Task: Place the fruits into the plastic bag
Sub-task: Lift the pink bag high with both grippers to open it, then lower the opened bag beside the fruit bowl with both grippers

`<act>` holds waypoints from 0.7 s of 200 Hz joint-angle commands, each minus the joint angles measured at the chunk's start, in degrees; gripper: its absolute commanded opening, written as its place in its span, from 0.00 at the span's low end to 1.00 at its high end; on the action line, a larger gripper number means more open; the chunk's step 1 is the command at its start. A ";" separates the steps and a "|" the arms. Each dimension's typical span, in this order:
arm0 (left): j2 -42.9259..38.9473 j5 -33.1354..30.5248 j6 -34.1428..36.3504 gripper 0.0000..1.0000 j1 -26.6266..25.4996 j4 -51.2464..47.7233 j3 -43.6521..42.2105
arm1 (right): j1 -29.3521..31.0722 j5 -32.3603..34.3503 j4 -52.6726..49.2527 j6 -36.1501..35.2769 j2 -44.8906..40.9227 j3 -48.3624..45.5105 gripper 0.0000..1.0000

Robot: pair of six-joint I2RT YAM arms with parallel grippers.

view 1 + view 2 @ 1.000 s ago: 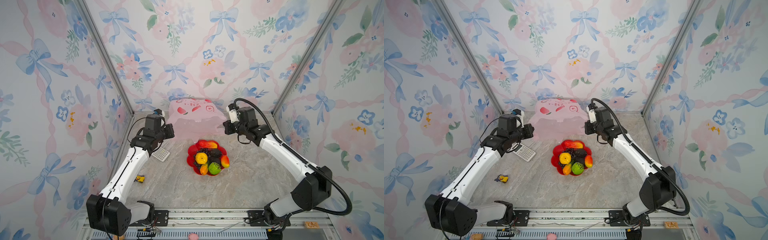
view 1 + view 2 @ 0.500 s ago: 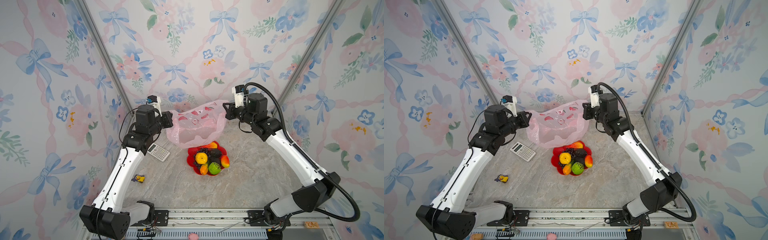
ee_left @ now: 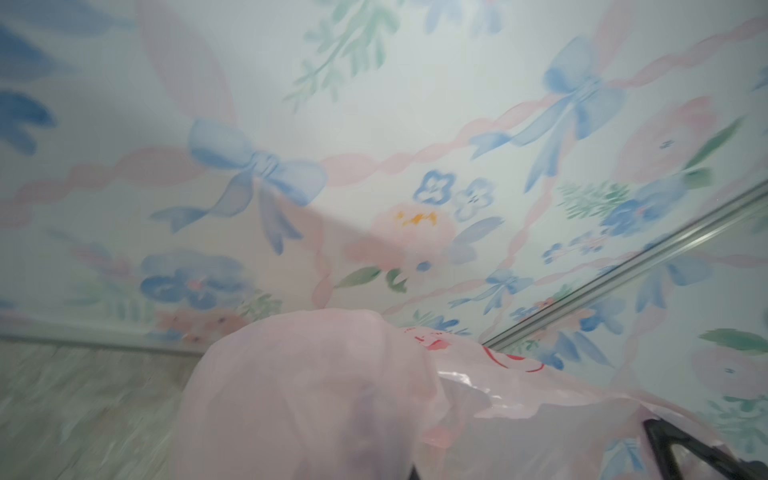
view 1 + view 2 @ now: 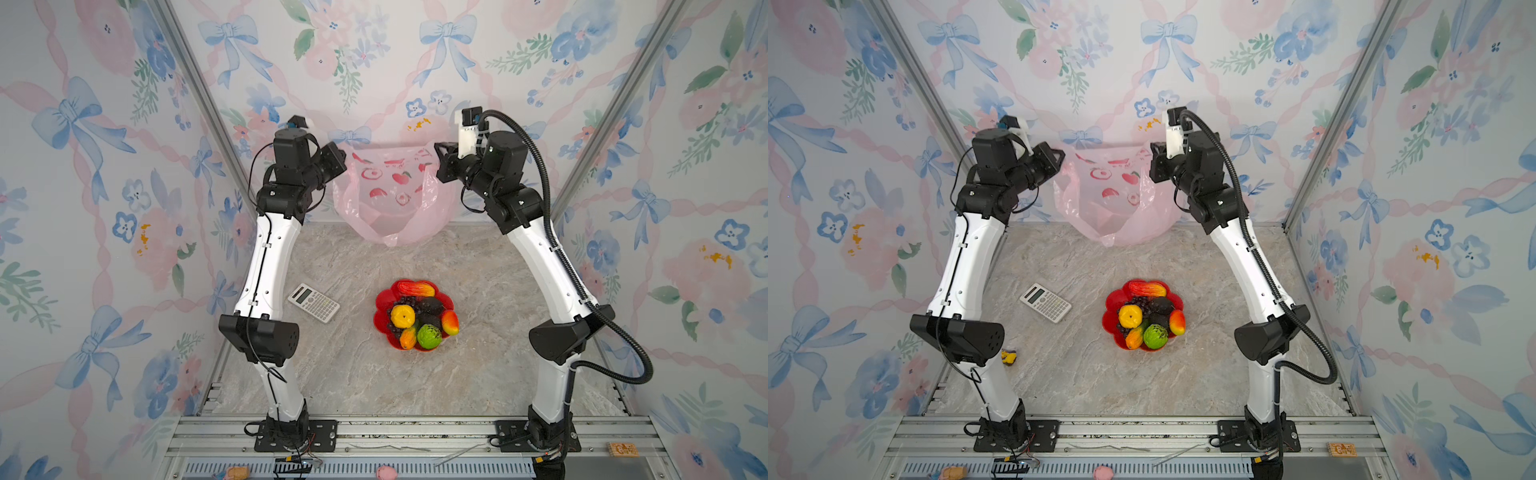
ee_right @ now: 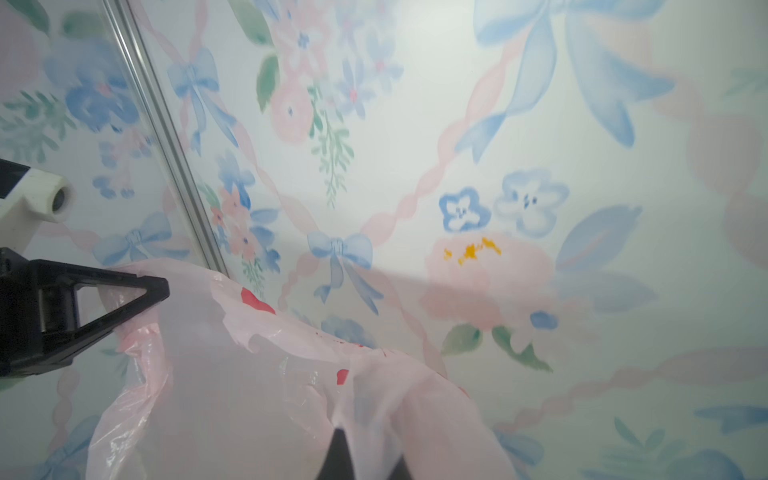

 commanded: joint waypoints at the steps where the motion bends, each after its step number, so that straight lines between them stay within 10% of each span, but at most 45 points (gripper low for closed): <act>1: -1.70 -0.56 7.32 0.00 -3.73 4.01 16.10 | 1.86 -0.75 6.81 -4.79 -5.60 4.31 0.00; 38: -18.51 -10.72 28.93 0.00 -11.17 9.77 -15.35 | 2.21 -0.49 19.91 -7.81 -17.85 -25.62 0.00; 78: -30.81 -18.03 22.79 0.00 -2.78 18.83 -67.04 | -3.73 -2.70 2.81 10.97 -11.41 -49.23 0.00; 140: -32.75 -11.73 14.25 0.00 0.98 15.75 -79.63 | -3.96 -7.48 4.52 13.78 -10.17 -53.71 0.00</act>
